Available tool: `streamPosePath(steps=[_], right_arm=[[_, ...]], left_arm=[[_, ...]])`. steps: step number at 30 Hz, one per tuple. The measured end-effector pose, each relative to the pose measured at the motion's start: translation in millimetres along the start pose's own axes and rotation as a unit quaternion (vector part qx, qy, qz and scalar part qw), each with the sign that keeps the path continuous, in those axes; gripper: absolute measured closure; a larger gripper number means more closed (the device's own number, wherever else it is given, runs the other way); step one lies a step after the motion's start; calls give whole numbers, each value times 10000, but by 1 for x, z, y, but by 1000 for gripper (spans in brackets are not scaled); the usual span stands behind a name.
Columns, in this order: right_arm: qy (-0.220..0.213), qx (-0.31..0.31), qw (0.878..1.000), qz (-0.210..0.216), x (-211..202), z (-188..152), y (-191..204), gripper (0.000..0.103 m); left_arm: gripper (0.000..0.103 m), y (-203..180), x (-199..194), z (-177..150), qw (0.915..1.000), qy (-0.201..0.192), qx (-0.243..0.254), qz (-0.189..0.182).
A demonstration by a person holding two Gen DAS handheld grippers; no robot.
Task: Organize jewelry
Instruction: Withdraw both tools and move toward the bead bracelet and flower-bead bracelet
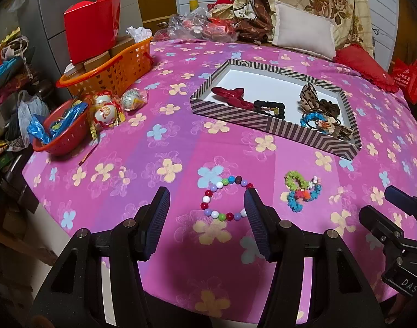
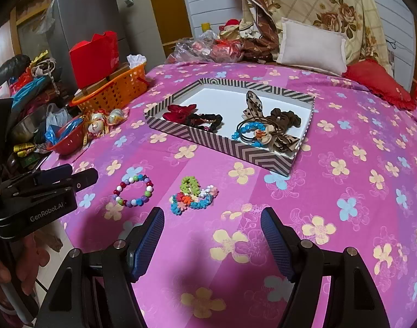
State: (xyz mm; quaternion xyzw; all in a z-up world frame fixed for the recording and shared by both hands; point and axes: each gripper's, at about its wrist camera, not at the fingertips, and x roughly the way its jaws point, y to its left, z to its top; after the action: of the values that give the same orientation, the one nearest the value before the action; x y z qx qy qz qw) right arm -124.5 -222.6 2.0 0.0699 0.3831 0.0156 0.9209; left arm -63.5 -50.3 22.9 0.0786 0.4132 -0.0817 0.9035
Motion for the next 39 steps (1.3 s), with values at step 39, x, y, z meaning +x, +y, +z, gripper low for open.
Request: streamPosePath(steps=[39], right_arm=[[306,-40,9995,41,17,-9,-2,32]], left_arm=[[42,52,34,-25,9934,761,-668,-542]])
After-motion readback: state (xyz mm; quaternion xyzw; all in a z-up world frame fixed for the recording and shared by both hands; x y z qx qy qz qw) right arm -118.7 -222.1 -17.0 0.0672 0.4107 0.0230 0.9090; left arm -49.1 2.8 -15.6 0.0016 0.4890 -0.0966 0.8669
